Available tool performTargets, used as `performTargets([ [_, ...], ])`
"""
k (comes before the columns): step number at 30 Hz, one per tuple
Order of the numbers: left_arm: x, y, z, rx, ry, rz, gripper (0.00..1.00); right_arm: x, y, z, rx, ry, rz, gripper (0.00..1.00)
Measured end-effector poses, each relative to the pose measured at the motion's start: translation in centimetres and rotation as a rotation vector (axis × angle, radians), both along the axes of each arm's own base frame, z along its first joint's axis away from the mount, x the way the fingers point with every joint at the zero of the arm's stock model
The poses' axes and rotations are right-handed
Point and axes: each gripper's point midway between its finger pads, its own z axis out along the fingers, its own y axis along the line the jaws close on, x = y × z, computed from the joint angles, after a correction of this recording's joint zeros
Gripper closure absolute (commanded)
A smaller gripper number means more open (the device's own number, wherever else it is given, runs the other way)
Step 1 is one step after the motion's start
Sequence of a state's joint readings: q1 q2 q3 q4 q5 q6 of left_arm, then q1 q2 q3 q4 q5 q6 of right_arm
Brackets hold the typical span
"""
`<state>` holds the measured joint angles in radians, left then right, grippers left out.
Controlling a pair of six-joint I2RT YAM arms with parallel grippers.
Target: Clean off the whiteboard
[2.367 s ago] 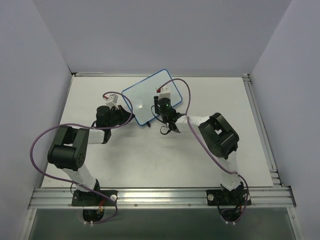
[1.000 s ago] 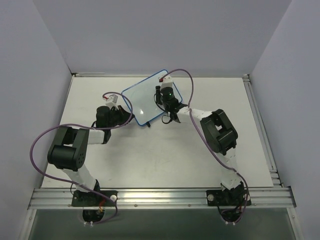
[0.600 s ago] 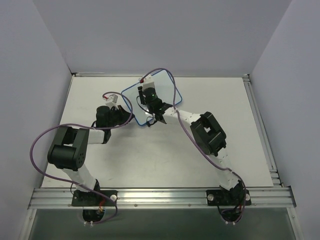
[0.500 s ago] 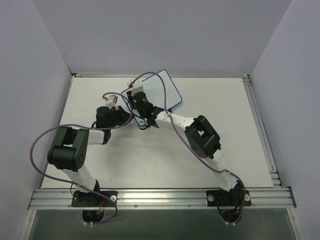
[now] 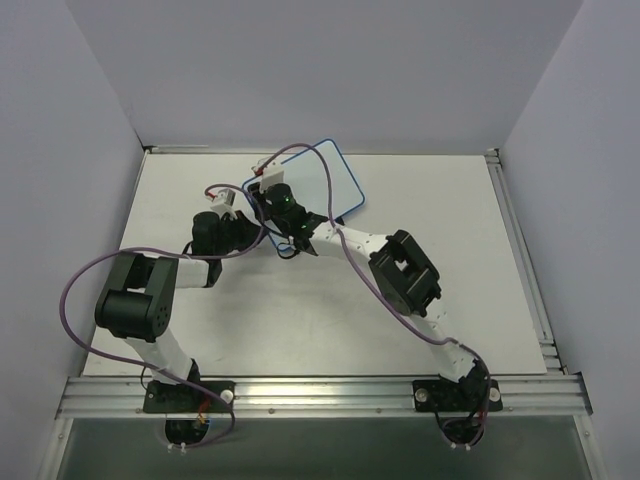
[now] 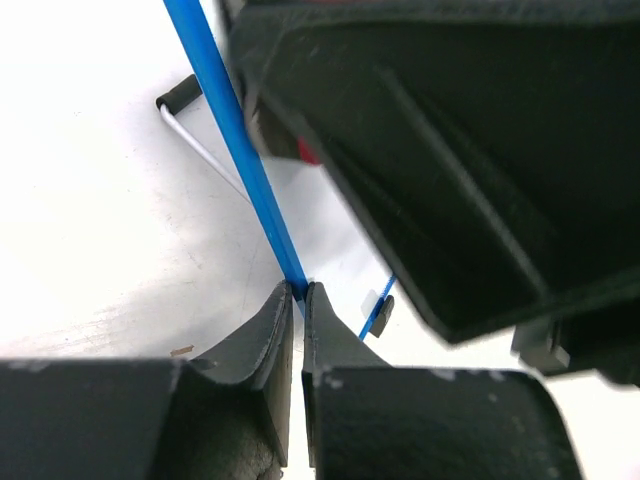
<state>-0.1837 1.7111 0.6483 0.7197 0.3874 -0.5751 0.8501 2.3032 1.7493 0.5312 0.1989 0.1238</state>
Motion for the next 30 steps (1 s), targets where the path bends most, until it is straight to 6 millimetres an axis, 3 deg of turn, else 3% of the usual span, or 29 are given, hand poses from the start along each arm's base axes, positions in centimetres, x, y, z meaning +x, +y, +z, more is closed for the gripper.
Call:
performTargets([
  [5, 0.0, 0.0, 0.0, 0.002, -0.002, 0.000, 0.98, 1.6, -2.0, 0.1, 0.019, 0.001, -0.030, 0.93],
  [12, 0.0, 0.0, 0.0, 0.002, -0.003, -0.002, 0.98, 5.4, -7.9, 0.2, 0.012, 0.001, -0.147, 0.93],
  [16, 0.0, 0.0, 0.0, 0.001, -0.003, -0.003, 0.98, 6.5, -9.7, 0.2, 0.008, 0.000, -0.188, 0.93],
  [24, 0.0, -0.1, 0.0, 0.000, -0.003, -0.006, 0.98, 6.2, -9.0, 0.5, -0.021, 0.008, -0.187, 0.93],
  [30, 0.0, -0.1, 0.0, 0.001, -0.003, -0.006, 0.98, 5.2, -5.4, 1.4, -0.043, -0.031, -0.125, 0.92],
])
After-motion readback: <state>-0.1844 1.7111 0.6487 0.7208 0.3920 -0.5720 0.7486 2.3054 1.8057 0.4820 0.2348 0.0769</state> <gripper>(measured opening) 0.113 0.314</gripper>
